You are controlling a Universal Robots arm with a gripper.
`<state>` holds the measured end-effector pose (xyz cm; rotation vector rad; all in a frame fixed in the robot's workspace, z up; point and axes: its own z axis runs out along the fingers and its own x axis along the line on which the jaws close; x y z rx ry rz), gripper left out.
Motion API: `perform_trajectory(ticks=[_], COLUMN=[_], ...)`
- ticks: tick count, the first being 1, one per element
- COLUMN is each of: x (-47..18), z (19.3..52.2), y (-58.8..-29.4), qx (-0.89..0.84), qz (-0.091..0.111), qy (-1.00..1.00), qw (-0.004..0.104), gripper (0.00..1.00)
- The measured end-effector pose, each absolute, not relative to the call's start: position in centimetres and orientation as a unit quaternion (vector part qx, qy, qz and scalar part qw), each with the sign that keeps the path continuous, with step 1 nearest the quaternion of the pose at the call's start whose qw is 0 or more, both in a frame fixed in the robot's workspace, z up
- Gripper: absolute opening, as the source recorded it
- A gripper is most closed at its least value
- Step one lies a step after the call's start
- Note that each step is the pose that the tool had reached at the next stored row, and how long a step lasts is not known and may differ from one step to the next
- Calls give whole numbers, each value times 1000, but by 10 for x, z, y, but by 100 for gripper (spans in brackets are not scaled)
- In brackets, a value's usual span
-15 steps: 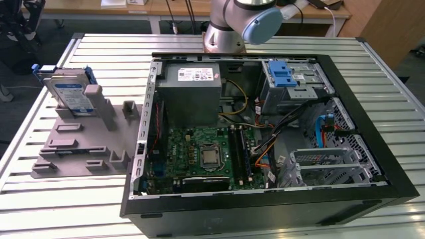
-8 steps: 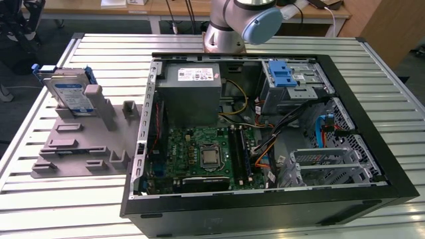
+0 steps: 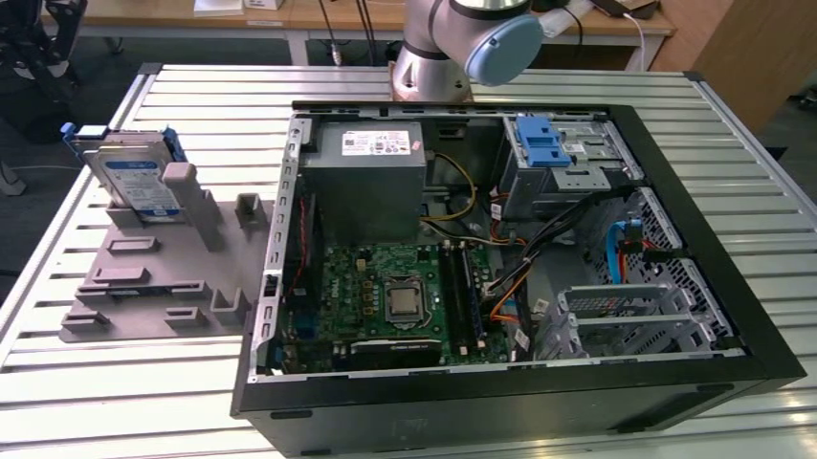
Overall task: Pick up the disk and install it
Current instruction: 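Pick up the disk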
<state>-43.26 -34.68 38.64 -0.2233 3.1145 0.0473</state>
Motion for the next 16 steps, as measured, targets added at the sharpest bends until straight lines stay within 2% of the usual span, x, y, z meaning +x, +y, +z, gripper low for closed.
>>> perform_trajectory(ticks=[16], x=[-433], z=[386], y=[-347], qx=[-89], qz=[15], qy=[996], qw=[9], gripper=[11])
